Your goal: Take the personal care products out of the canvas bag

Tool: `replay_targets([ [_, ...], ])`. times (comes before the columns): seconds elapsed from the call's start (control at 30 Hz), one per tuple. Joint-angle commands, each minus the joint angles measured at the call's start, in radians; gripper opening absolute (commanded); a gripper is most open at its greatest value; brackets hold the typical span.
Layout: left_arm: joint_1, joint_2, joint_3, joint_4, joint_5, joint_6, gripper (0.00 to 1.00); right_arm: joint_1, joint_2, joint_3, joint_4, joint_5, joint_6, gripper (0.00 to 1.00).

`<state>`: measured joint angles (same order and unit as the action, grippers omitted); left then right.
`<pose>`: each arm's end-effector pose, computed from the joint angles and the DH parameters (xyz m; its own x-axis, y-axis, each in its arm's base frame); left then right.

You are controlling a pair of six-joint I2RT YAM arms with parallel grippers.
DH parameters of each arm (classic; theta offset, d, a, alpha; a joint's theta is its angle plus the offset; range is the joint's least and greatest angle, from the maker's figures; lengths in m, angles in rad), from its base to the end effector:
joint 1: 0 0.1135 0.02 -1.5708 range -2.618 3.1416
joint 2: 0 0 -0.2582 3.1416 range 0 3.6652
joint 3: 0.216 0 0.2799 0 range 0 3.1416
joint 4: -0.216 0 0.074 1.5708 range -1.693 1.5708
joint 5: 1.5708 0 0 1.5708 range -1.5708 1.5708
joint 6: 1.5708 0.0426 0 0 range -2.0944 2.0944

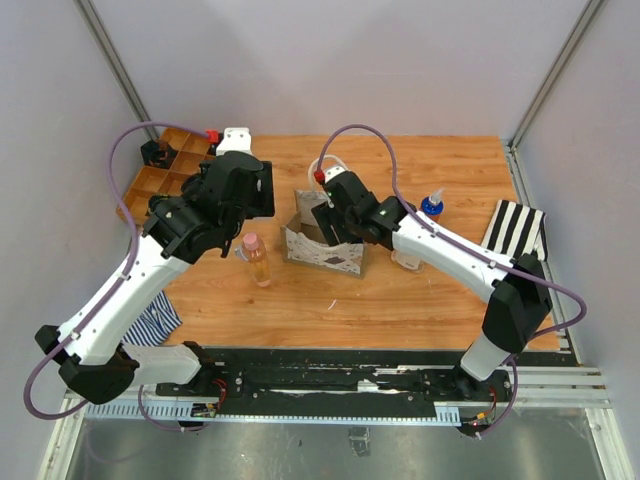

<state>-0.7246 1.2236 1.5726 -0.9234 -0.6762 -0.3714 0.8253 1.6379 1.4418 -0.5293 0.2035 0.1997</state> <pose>0.2113 -0.1514 0.4479 -0.4239 -0.0027 -0.9057 -0.0325 0.9994 0.0122 0.2802 0.2908 0.2999 -0.5635 -0.3239 -0.7600 -0.5155 0.8567 0.0170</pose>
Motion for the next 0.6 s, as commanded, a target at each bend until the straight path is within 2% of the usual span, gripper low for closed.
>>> replay_targets([
  [0.0, 0.011, -0.04, -0.006, 0.127, -0.028, -0.013, 0.41, 0.012, 0.006, -0.037, -0.074, 0.084, 0.015, 0.7],
  [0.37, 0.024, -0.065, -0.159, 0.174, -0.002, -0.044, 0.41, 0.01, 0.006, -0.049, -0.077, 0.121, 0.012, 0.72],
  [0.57, 0.03, -0.075, -0.231, 0.19, -0.001, -0.046, 0.41, 0.0, 0.051, -0.03, -0.063, 0.1, 0.011, 0.67],
])
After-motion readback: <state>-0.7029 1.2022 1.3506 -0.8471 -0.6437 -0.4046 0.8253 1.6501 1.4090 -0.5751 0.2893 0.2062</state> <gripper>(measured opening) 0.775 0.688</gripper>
